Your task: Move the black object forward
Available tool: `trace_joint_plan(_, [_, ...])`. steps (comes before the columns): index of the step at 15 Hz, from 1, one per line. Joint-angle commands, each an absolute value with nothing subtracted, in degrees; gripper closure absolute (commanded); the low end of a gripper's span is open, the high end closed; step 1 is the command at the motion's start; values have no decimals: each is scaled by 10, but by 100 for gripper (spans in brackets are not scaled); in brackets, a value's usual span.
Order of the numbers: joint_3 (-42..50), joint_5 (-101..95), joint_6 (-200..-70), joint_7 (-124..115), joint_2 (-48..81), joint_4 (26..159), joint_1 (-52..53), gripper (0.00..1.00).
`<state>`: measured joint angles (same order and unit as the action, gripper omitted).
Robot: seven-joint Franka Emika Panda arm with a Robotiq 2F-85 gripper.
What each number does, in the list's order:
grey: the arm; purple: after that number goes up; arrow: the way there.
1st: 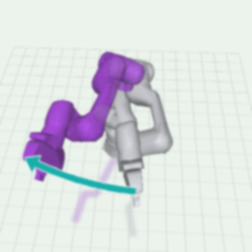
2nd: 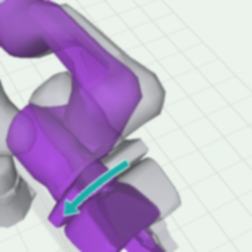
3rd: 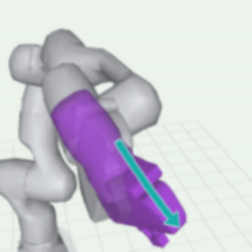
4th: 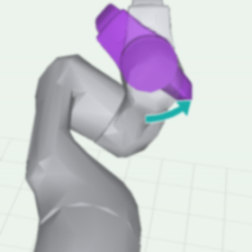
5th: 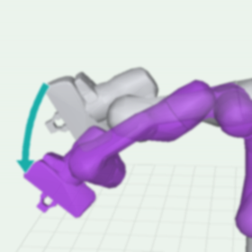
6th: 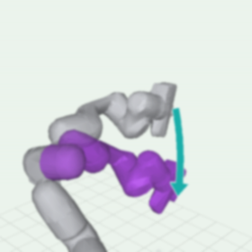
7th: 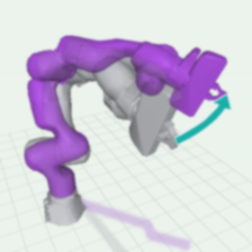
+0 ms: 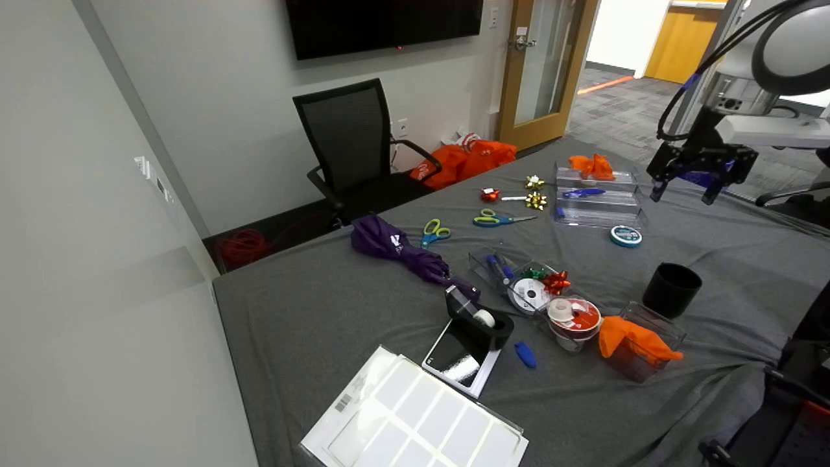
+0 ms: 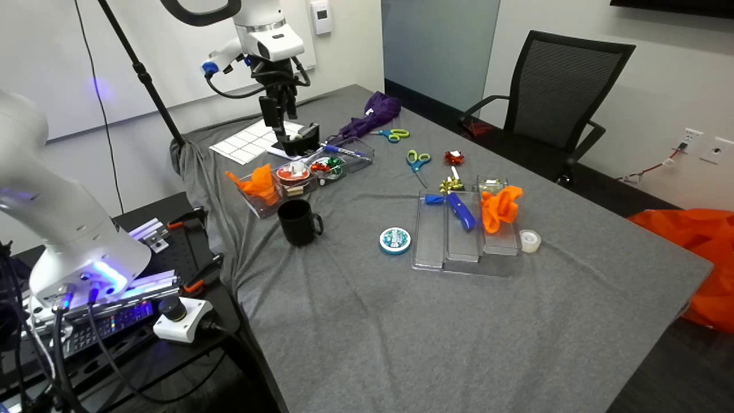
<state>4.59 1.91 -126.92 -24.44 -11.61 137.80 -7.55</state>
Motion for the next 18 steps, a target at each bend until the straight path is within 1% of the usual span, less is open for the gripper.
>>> trace_joint_plan(1, [65,29,-1307,-190,-77,1383,-85,0])
trace_joint_plan(7, [96,15,-1327,-174,21,1358,-96,0])
trace_joint_plan(12, [107,7,-1395,-188,112,1341,-93,0])
trace_joint_plan(18, [111,15,-1429,-176,188,1315,-89,0])
